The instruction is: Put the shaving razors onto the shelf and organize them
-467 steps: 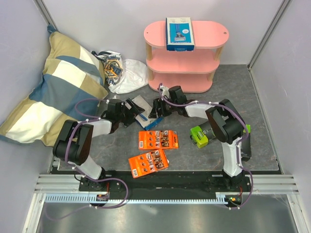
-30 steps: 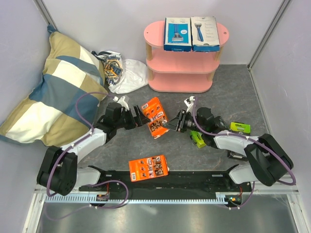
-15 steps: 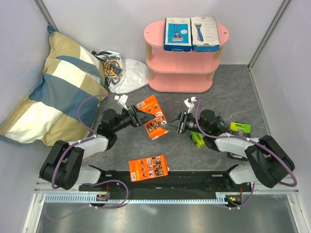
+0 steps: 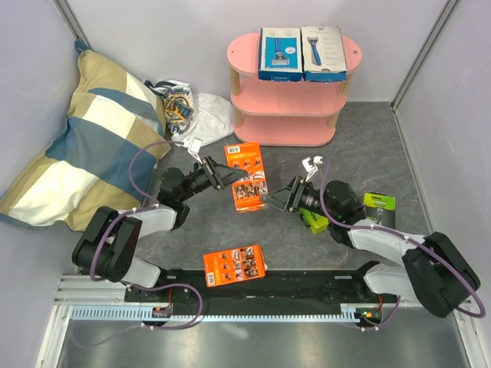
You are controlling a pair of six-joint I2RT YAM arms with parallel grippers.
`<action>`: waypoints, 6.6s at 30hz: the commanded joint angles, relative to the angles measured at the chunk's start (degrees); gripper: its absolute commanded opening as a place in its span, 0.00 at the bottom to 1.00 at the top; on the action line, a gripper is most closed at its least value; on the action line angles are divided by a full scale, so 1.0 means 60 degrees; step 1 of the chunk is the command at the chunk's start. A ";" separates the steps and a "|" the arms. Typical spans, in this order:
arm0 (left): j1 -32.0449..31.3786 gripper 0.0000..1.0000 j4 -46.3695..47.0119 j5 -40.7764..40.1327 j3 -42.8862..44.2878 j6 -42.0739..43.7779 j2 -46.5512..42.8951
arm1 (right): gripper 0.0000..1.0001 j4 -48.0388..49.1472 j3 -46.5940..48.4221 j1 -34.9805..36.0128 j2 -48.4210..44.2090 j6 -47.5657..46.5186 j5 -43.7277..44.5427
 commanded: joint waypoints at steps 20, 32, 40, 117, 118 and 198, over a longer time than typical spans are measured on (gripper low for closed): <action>-0.0021 0.29 0.3923 0.0602 0.1604 -0.2674 0.2210 | 0.70 0.3104 -0.0927 0.0074 0.0589 0.0696 0.1923; -0.0168 0.29 0.4377 0.0544 0.1706 -0.2953 0.2663 | 0.42 0.5669 -0.0693 0.0221 0.2334 0.1664 0.1380; 0.0036 0.67 0.4363 0.0646 0.1648 -0.2836 0.2723 | 0.19 0.5146 -0.0620 0.0206 0.1896 0.1504 0.1409; -0.0299 0.83 -0.7781 -0.2370 0.8166 0.5925 0.3601 | 0.61 0.1218 0.9459 -0.3148 0.8443 0.3276 -0.0363; -0.0299 0.82 -0.7738 -0.2386 0.8312 0.5866 0.3718 | 0.62 0.1218 0.9444 -0.3148 0.8443 0.3276 -0.0377; -0.3782 0.98 -1.1617 -0.5181 0.0257 0.3320 -0.5201 | 0.72 -0.4833 0.3366 0.0367 0.3886 -0.4137 0.0370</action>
